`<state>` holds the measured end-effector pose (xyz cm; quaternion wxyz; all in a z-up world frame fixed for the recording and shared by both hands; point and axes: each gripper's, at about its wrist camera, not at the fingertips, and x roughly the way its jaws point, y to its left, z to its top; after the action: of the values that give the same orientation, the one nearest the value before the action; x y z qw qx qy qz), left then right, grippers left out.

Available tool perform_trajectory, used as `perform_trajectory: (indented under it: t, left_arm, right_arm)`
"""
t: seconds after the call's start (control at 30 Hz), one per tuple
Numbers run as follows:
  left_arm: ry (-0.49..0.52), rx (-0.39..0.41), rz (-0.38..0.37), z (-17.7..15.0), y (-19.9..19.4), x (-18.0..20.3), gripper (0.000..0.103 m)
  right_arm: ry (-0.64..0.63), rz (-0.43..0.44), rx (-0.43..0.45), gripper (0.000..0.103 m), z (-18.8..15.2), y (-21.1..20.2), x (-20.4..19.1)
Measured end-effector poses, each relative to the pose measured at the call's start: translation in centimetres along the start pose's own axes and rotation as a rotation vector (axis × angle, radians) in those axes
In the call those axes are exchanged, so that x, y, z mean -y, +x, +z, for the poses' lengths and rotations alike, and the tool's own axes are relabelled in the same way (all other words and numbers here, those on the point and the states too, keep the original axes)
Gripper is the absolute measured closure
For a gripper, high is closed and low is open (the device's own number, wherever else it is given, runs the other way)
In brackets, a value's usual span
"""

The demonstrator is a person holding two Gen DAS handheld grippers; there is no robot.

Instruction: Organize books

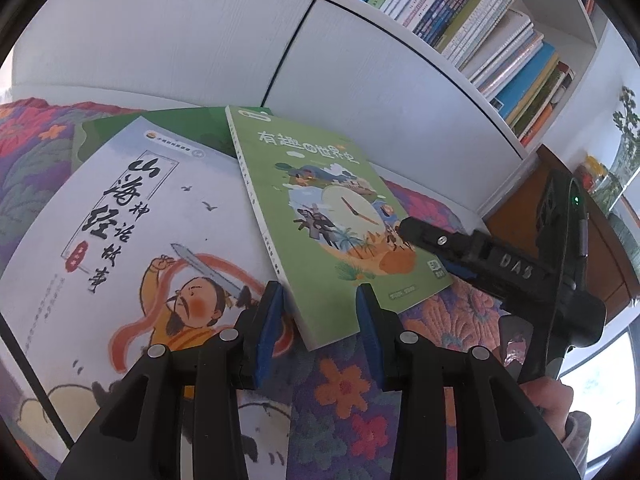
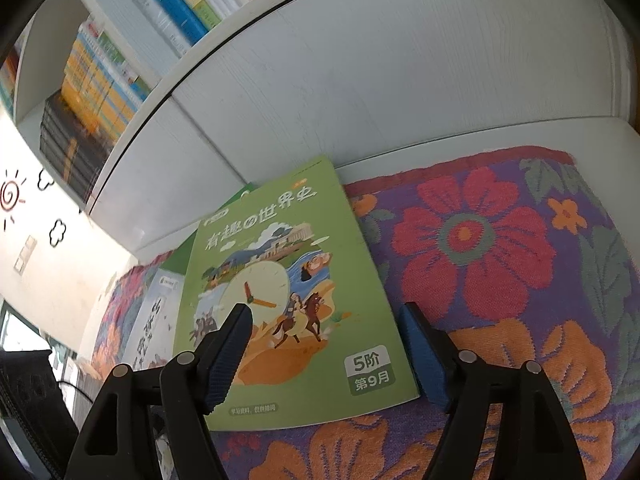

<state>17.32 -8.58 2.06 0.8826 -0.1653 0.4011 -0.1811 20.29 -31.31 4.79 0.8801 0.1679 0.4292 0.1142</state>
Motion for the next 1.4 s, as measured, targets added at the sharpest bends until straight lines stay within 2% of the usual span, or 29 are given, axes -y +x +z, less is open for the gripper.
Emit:
perform_trajectory:
  t: [0.1, 0.33, 0.47, 0.67, 0.8, 0.83, 0.9, 1.0, 1.17, 1.4]
  left_arm:
    - [0.071, -0.018, 0.024, 0.1, 0.1, 0.7, 0.065]
    - [0.174, -0.090, 0.117, -0.5, -0.9, 2.3, 0.065]
    - [0.205, -0.161, 0.077, -2.4, -2.9, 2.3, 0.065]
    - [0.234, -0.296, 0.029, -8.5, -8.5, 2.5, 0.065]
    - [0.251, -0.367, 0.012, -13.4, -13.3, 2.4, 0.065]
    - [0.248, -0.380, 0.005, -14.2, -14.4, 2.1, 0.065]
    - [0.243, -0.418, -0.014, -14.9, -15.3, 1.4, 0.065]
    - [0.163, -0.460, -0.059, -14.2, -14.7, -0.1, 0.066]
    - [0.049, -0.511, -0.139, -12.2, -12.6, -1.7, 0.070]
    - [-0.104, -0.579, -0.261, -10.5, -10.2, -4.4, 0.078]
  right_arm:
    - [-0.056, -0.045, -0.007, 0.026, -0.1, 0.2, -0.9]
    - [-0.068, -0.044, -0.049, 0.026, -1.5, -0.9, -1.5]
    - [-0.068, -0.036, -0.084, 0.026, -3.5, -2.5, -2.0]
    - [0.003, 0.070, -0.182, 0.026, -9.0, -7.2, -2.5]
    - [-0.058, 0.087, -0.285, 0.025, -14.5, -10.7, -5.0]
    - [-0.076, 0.113, -0.324, 0.022, -16.0, -11.6, -5.6]
    - [-0.115, 0.171, -0.408, 0.021, -18.3, -12.9, -6.2]
    - [-0.152, 0.196, -0.462, 0.027, -19.1, -13.3, -6.2]
    - [0.033, 0.318, -0.479, 0.030, -16.8, -11.4, -3.3]
    - [0.041, 0.349, -0.483, 0.032, -15.3, -9.5, -3.1]
